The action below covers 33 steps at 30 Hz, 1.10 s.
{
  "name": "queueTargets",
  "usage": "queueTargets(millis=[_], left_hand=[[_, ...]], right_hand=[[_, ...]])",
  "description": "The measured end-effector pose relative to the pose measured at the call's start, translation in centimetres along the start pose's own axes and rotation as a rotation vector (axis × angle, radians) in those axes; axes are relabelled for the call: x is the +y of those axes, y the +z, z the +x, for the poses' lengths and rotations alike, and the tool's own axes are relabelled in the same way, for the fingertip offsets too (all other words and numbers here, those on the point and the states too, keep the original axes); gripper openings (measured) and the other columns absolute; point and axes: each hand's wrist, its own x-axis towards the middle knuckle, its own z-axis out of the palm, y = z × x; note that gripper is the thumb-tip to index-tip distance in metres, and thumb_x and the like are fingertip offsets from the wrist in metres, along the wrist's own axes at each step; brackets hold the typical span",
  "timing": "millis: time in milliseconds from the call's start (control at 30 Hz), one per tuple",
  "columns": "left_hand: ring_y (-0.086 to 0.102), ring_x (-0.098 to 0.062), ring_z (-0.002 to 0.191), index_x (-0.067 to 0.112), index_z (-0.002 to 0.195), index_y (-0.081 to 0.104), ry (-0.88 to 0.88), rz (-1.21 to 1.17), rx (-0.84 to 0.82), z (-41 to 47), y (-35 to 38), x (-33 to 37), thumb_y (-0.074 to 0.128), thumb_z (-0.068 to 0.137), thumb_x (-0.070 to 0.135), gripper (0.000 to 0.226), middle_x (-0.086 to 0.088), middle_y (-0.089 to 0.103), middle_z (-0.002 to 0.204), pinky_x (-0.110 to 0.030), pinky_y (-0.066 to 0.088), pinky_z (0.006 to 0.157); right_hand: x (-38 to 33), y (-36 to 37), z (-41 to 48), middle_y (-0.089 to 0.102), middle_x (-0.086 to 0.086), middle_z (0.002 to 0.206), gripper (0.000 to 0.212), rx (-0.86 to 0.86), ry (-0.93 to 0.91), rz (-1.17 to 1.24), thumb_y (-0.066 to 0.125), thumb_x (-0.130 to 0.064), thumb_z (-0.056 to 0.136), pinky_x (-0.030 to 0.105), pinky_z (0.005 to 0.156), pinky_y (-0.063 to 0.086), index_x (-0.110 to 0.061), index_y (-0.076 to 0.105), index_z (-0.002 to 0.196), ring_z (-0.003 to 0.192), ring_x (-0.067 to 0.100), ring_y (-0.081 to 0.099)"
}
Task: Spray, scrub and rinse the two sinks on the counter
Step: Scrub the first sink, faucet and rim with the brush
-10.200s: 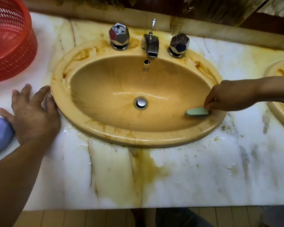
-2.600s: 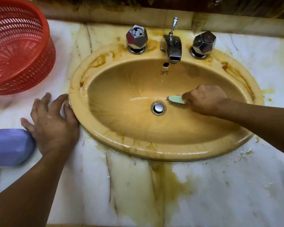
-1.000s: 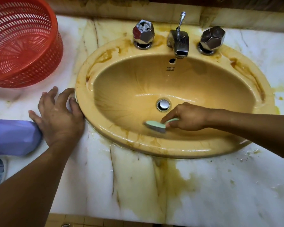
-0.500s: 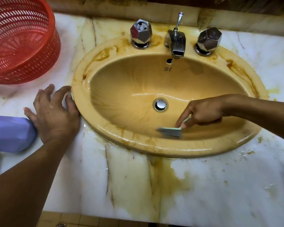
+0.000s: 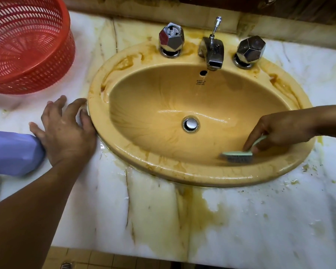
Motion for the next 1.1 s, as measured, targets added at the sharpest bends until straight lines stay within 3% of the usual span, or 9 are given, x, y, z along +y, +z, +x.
queueTargets(millis=[167, 267, 367, 500, 600, 800, 900, 1000, 1100], left_hand=[[0.026, -0.025, 0.152, 0.034, 0.135, 0.062, 0.002, -0.007, -0.004, 0.0, -0.1, 0.1, 0.043, 0.104, 0.039, 0.036, -0.001, 0.044, 0.157, -0.067, 0.007, 0.121], [0.027, -0.027, 0.151, 0.033, 0.135, 0.063, 0.003, -0.003, 0.0, -0.1, -0.2, 0.2, 0.045, 0.105, 0.037, 0.035, -0.003, 0.045, 0.156, -0.067, 0.007, 0.12], [0.029, -0.029, 0.15, 0.032, 0.133, 0.064, 0.019, 0.001, 0.015, 0.0, -0.1, 0.1, 0.045, 0.105, 0.036, 0.035, -0.004, 0.046, 0.155, -0.069, 0.012, 0.119], [0.031, -0.031, 0.148, 0.031, 0.133, 0.065, 0.03, -0.003, 0.022, 0.1, 0.0, -0.1, 0.044, 0.104, 0.037, 0.036, -0.006, 0.047, 0.154, -0.071, 0.016, 0.117], [0.031, -0.03, 0.149, 0.032, 0.134, 0.063, 0.034, 0.015, 0.025, 0.0, 0.0, -0.1, 0.045, 0.105, 0.035, 0.035, -0.006, 0.046, 0.155, -0.07, 0.014, 0.118], [0.031, -0.028, 0.149, 0.034, 0.133, 0.063, 0.025, 0.012, 0.029, 0.1, 0.2, -0.3, 0.044, 0.104, 0.037, 0.034, -0.003, 0.046, 0.154, -0.07, 0.015, 0.118], [0.03, -0.027, 0.149, 0.035, 0.132, 0.063, 0.014, 0.009, 0.025, 0.1, 0.3, -0.2, 0.044, 0.104, 0.038, 0.034, -0.002, 0.046, 0.154, -0.07, 0.016, 0.117], [0.03, -0.027, 0.15, 0.035, 0.132, 0.063, 0.011, 0.01, 0.023, 0.1, 0.3, -0.1, 0.043, 0.104, 0.038, 0.035, -0.002, 0.046, 0.155, -0.07, 0.015, 0.118], [0.029, -0.026, 0.151, 0.035, 0.133, 0.063, 0.004, 0.008, 0.019, 0.1, 0.2, -0.1, 0.044, 0.104, 0.038, 0.035, -0.001, 0.046, 0.155, -0.069, 0.012, 0.119]], right_hand=[[-2.3, 2.0, 1.4, 0.07, -0.016, 0.105, 0.017, 0.122, -0.055, 0.109, 0.067, -0.043, 0.097, 0.021, 0.079, 0.045, -0.052, 0.076, 0.108, 0.088, 0.002, 0.059], [-3.9, 2.9, 1.5, 0.045, -0.004, 0.056, 0.019, -0.01, -0.055, 0.44, 0.065, -0.037, 0.1, 0.024, 0.046, 0.033, -0.045, 0.077, 0.112, 0.044, 0.014, 0.036], [-3.0, 0.8, -0.5, 0.032, 0.0, 0.052, 0.021, -0.157, -0.024, 0.426, 0.062, -0.034, 0.102, 0.023, 0.043, 0.023, -0.045, 0.078, 0.111, 0.041, 0.016, 0.024], [-0.1, -2.2, -3.5, 0.073, 0.001, 0.085, 0.016, -0.059, 0.174, -0.02, 0.066, -0.041, 0.095, 0.028, 0.066, 0.048, -0.05, 0.077, 0.102, 0.068, 0.011, 0.054], [1.1, -2.7, -4.8, 0.068, -0.023, 0.104, 0.02, 0.157, 0.261, -0.364, 0.06, -0.04, 0.097, 0.025, 0.093, 0.052, -0.049, 0.074, 0.109, 0.097, 0.002, 0.06], [-2.8, 0.5, -3.9, 0.077, -0.005, 0.108, 0.019, -0.036, -0.006, 0.181, 0.07, -0.061, 0.088, 0.03, 0.088, 0.056, -0.057, 0.074, 0.106, 0.101, 0.022, 0.072], [-6.3, 2.2, -0.3, 0.071, -0.014, 0.121, 0.015, 0.107, -0.112, 0.198, 0.068, -0.052, 0.093, 0.04, 0.105, 0.052, -0.057, 0.075, 0.106, 0.112, 0.016, 0.064], [-9.8, 3.7, 4.1, 0.068, -0.013, 0.124, 0.017, 0.218, -0.161, 0.237, 0.064, -0.048, 0.094, 0.049, 0.097, 0.057, -0.055, 0.074, 0.106, 0.111, 0.019, 0.065], [-11.5, 3.5, 7.2, 0.062, -0.004, 0.123, 0.031, 0.411, -0.101, 0.02, 0.051, -0.039, 0.101, 0.036, 0.089, 0.05, -0.044, 0.068, 0.127, 0.116, 0.026, 0.06]])
